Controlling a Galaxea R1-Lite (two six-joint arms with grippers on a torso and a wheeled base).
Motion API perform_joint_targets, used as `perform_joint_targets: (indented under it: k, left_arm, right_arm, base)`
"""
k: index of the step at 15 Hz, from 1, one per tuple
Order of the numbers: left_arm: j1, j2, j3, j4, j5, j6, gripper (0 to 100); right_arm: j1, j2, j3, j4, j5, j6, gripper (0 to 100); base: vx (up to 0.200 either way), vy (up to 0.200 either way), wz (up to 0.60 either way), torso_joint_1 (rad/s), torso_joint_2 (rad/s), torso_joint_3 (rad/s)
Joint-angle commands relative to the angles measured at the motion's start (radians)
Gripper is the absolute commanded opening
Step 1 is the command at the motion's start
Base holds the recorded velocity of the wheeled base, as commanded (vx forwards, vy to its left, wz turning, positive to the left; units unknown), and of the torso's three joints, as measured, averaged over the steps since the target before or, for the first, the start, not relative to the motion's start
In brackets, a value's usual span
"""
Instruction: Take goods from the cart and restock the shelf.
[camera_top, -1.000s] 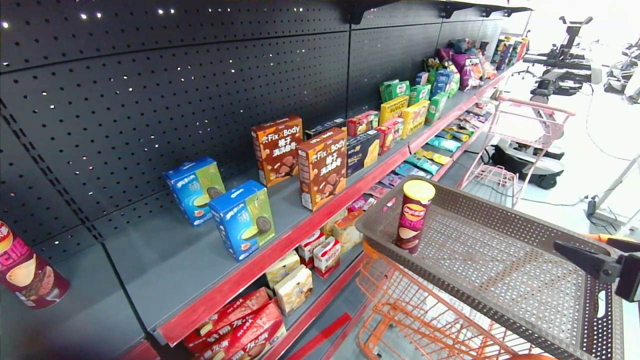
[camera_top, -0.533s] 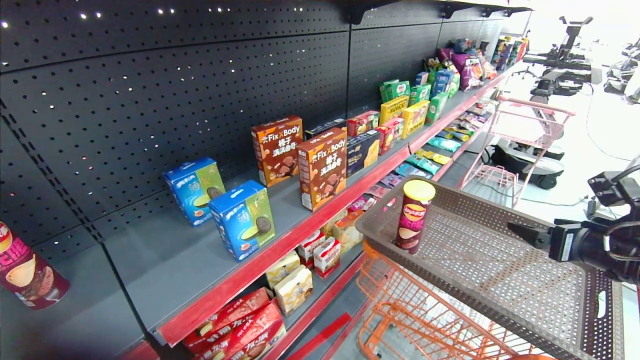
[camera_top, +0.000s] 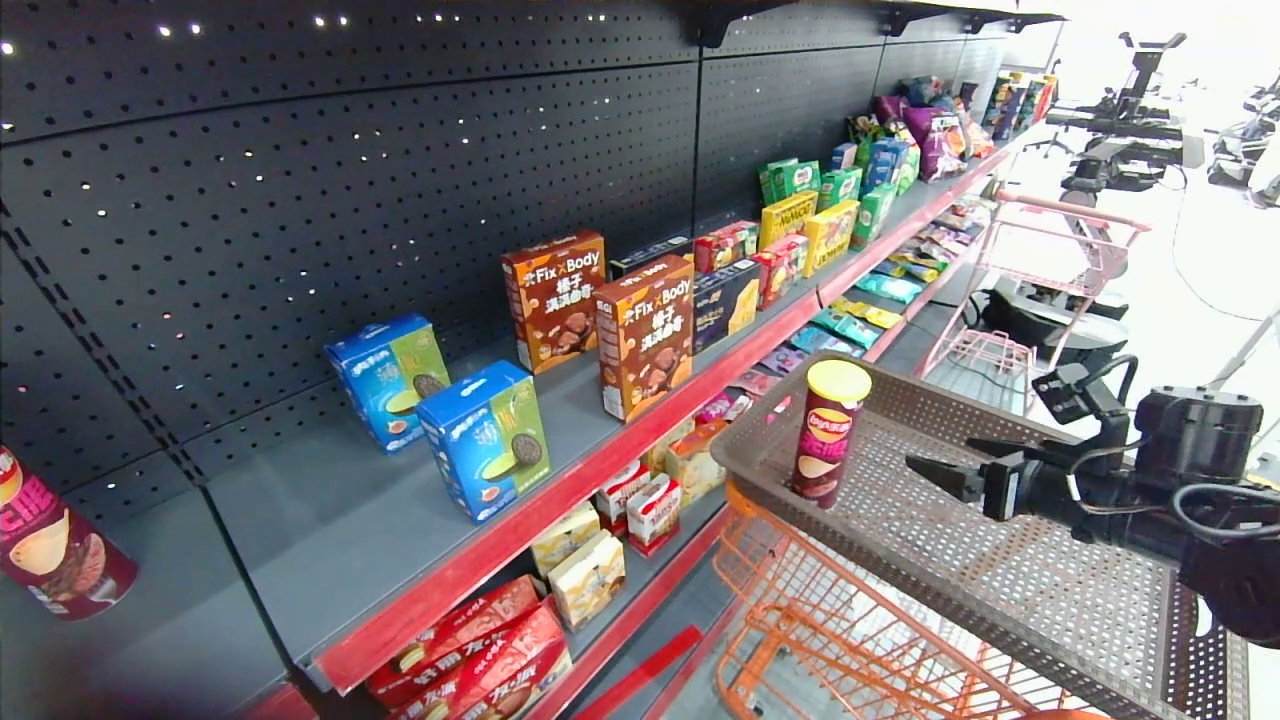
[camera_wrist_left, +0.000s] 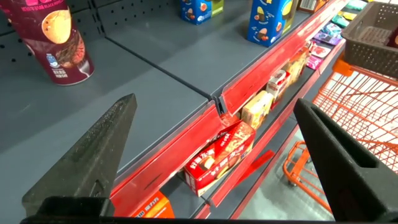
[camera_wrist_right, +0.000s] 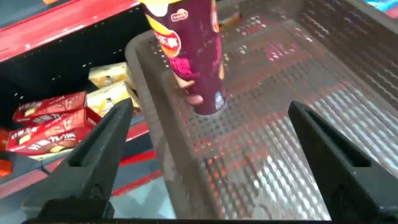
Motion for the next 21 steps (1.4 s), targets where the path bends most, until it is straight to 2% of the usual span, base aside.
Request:
perform_joint_targets:
  k: [1, 5, 7, 14, 16, 21]
  left_arm:
    - [0.0, 0.001, 0.0, 0.0, 0.0, -0.002, 100]
    - [0.0, 0.001, 0.0, 0.0, 0.0, 0.0, 100]
    - [0.0, 0.001, 0.0, 0.0, 0.0, 0.0, 100]
    - [0.0, 0.001, 0.0, 0.0, 0.0, 0.0, 100]
    - [0.0, 0.001, 0.0, 0.0, 0.0, 0.0, 100]
    - [0.0, 0.001, 0.0, 0.0, 0.0, 0.0, 100]
  right_arm:
    - [0.022, 0.133, -0.107, -0.01, 0.034, -0.017, 100]
    - [0.081, 0.237, -0.256, -0.001, 0.049, -0.017, 100]
    - [0.092, 0.264, -0.292, 0.002, 0.098, -0.017, 100]
    - [0.088, 0.363, -0.37, -0.05, 0.112, -0.037, 100]
    - [0.092, 0.441, -0.443, -0.104, 0.114, -0.037, 100]
    - [0.107, 0.534, -0.554, -0.104, 0.158, -0.037, 100]
  base:
    - [0.0, 0.0, 0.0, 0.0, 0.0, 0.0]
    - [0.0, 0.0, 0.0, 0.0, 0.0, 0.0]
    - [0.0, 0.0, 0.0, 0.0, 0.0, 0.0]
    - [0.0, 0.0, 0.0, 0.0, 0.0, 0.0]
    - [0.0, 0.0, 0.0, 0.0, 0.0, 0.0]
    - [0.0, 0.0, 0.0, 0.0, 0.0, 0.0]
